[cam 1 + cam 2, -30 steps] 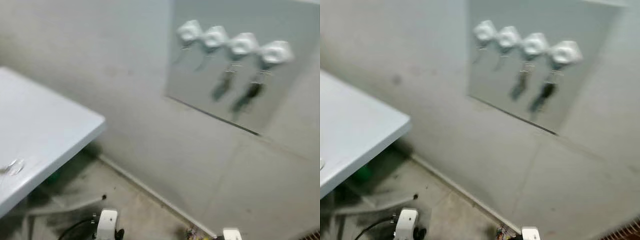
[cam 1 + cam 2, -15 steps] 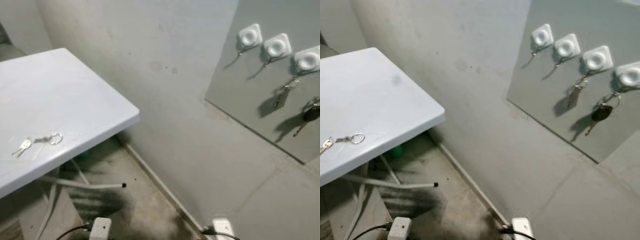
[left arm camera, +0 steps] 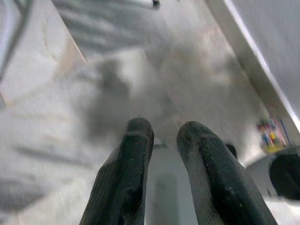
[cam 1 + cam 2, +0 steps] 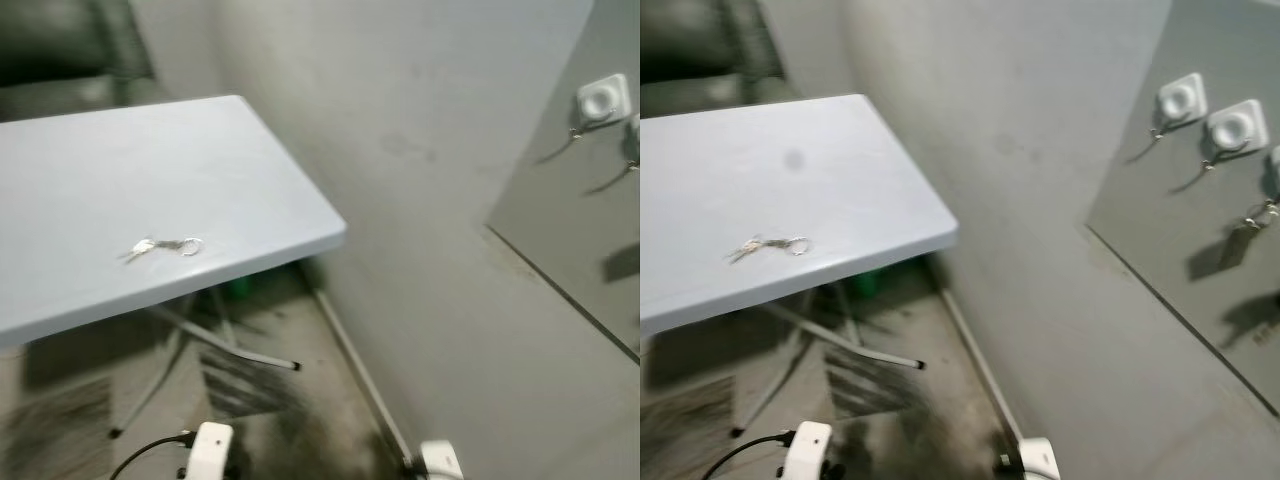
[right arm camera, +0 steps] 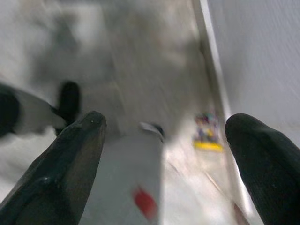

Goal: Hang keys on a hook

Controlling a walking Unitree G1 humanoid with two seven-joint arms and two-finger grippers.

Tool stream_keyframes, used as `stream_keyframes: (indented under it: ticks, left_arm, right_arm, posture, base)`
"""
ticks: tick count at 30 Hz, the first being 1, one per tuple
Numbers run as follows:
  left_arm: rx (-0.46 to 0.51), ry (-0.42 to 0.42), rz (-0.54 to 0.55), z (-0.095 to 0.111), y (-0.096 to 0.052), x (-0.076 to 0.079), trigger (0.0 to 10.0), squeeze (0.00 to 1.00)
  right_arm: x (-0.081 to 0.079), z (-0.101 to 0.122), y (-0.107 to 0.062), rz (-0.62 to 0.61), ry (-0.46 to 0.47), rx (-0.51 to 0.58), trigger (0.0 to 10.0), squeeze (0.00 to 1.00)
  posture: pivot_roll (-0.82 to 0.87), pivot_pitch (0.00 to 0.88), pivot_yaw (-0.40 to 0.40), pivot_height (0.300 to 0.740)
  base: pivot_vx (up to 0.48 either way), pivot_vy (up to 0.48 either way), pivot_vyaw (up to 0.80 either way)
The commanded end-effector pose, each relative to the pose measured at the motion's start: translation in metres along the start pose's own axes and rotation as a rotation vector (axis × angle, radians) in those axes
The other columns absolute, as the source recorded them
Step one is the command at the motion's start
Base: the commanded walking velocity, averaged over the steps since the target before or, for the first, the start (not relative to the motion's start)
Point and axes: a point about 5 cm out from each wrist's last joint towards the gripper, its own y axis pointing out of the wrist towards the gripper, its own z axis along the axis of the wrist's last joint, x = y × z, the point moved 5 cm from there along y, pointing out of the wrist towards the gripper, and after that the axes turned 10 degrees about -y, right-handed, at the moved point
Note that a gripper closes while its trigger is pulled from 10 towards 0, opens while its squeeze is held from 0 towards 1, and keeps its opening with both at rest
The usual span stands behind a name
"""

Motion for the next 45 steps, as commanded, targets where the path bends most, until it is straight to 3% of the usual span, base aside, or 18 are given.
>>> stream_keyframes:
  ticks: [1,23,25,36,45]
  left_arm:
    - [-0.012,0.01,0.021,-0.003,-0.0018,-0.0076,10.0,0.0]
    - [-0.001,0.006,0.017,-0.0004,-0.0013,-0.0062,10.0,0.0]
    - [0.003,0.0,0.018,0.0002,-0.0014,-0.0067,10.0,0.0]
    - [0.003,-0.015,0.022,-0.0005,-0.0018,-0.0083,10.0,0.0]
    - [-0.001,-0.024,0.023,-0.0007,-0.0017,-0.0087,10.0,0.0]
  right_arm:
    - [-0.0004,0.0067,0.0016,-0.002,-0.007,0.011,10.0,0.0]
    - [0.0009,0.0031,0.0005,-0.002,-0.013,0.006,10.0,0.0]
    - [0.0015,0.0045,0.0004,-0.01,0.028,0.022,10.0,0.0]
    - [0.0008,0.0057,0.0004,-0.013,0.055,0.034,10.0,0.0]
    - [0.0015,0.0064,0.0004,-0.016,0.069,0.04,10.0,0.0]
  posture:
    - [-0.05,0.0,-0.044,0.74]
    - [-0.04,0.0,-0.049,0.74]
    - [-0.04,0.0,-0.048,0.74]
    - [-0.04,0.0,-0.045,0.74]
    - [-0.04,0.0,-0.046,0.74]
  base:
    - [0.0,0.0,0.78]
    - [0.0,0.0,0.78]
    - [0.0,0.0,0.0]
    - [0.0,0.0,0.0]
    - [0.0,0.428,0.0]
